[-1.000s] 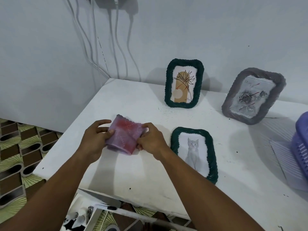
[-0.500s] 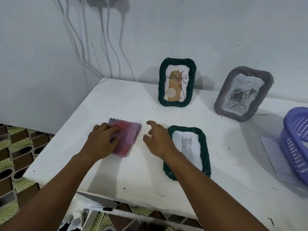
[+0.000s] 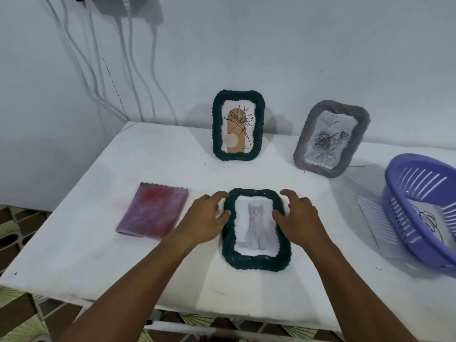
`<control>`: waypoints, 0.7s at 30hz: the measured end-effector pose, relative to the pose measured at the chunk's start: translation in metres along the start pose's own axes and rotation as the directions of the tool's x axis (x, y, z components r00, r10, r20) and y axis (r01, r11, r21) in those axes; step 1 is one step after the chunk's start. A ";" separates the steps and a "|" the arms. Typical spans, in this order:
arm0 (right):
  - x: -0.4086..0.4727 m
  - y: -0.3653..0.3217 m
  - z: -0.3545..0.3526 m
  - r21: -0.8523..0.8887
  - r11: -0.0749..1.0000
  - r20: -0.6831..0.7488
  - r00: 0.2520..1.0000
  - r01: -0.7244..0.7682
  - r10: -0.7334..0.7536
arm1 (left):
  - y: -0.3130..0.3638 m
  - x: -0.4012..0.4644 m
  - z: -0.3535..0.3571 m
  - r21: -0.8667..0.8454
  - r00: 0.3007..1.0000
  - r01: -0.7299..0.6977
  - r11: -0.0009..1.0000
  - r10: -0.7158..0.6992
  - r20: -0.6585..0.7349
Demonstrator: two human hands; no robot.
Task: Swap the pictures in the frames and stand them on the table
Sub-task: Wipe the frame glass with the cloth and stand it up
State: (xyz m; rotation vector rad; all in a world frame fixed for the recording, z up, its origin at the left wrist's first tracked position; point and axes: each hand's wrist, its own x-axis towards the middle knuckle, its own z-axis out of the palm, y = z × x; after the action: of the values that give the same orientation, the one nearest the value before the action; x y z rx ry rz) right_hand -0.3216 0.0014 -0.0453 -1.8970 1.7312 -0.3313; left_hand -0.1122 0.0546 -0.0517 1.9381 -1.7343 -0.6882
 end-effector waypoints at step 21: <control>0.017 -0.022 -0.007 0.947 0.217 0.268 0.956 -0.238 -0.120 | -0.010 0.002 -0.033 -0.933 0.989 0.084 0.351 -0.147 0.034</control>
State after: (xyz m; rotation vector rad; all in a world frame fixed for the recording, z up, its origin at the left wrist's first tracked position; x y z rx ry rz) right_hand -0.3040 -0.0164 -0.0308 -0.7953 0.8847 -0.8418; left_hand -0.0835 0.0542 -0.0323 1.1714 -0.7466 -1.3004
